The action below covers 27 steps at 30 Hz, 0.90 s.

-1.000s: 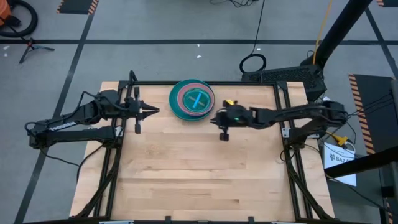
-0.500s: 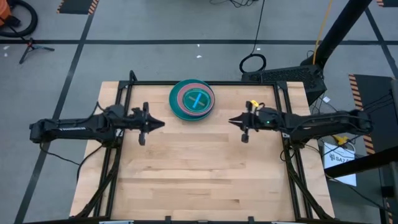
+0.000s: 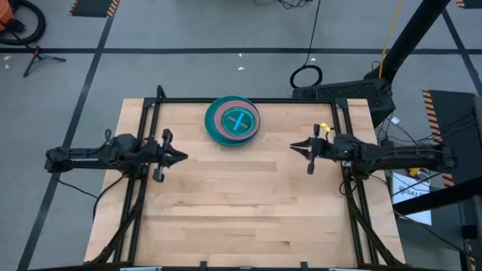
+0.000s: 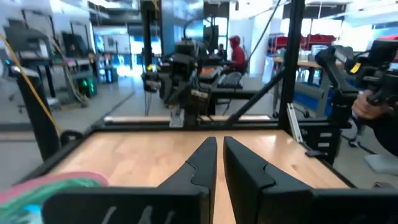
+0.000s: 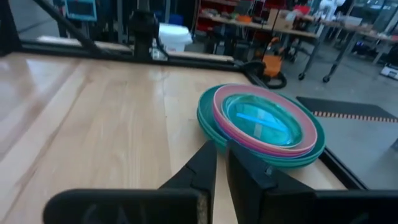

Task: Stack plastic plates
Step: Return to Home Position

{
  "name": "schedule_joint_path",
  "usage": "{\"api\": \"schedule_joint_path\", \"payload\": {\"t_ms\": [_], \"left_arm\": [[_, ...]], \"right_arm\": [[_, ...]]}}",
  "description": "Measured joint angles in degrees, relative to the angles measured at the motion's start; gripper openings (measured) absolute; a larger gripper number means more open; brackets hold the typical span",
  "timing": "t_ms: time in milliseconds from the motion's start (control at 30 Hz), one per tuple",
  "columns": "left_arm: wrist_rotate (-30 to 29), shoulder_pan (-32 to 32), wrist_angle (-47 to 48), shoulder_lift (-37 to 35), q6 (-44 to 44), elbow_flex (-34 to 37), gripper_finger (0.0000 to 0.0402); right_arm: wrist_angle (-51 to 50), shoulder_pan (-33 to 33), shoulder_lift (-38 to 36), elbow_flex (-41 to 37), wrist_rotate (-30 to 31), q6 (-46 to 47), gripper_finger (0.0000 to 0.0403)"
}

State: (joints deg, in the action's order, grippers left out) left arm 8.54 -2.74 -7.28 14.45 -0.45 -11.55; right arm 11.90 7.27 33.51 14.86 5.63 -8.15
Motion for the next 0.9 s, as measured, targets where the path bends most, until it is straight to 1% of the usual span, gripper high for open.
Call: {"api": "schedule_joint_path", "payload": {"t_ms": [167, 300, 367, 467, 633, 733, 800, 900], "left_arm": [[-2.4, 0.0, 7.0, -8.0, 1.5, 0.0, 0.0035], [-3.7, 0.0, 11.7, -12.8, 2.0, 0.0, 0.0035], [-4.6, 0.0, 13.3, -14.4, 2.4, 0.0, 0.0035], [-5.3, 0.0, 14.6, -14.2, 3.5, 0.1, 0.0035], [-5.7, 0.0, 13.1, -14.2, 3.8, 2.4, 0.0035], [-5.7, 0.0, 8.7, -14.3, 3.5, 5.4, 0.0035], [-5.7, 0.0, 6.4, -14.2, 3.1, 7.7, 0.0035], [-5.7, 0.0, 1.6, -14.3, 2.9, 10.9, 0.0035]], "right_arm": [[-0.5, 0.0, -7.2, -3.3, 0.0, 0.4, 0.0029], [-3.3, 0.0, -12.3, -4.7, 0.0, 1.4, 0.0029], [-4.1, 0.0, -14.5, -5.5, -0.2, 1.5, 0.0029], [-4.2, 0.0, -17.6, -7.4, -1.4, 1.6, 0.0029], [-2.9, 0.0, -22.4, -11.4, -1.4, 2.9, 0.0029], [-2.9, 0.0, -24.9, -13.6, -1.4, 4.4, 0.0029], [-5.2, 0.0, -25.8, -13.7, -1.4, 5.7, 0.0029], [-6.0, 0.0, -26.5, -13.7, -2.5, 5.4, 0.0029]]}}
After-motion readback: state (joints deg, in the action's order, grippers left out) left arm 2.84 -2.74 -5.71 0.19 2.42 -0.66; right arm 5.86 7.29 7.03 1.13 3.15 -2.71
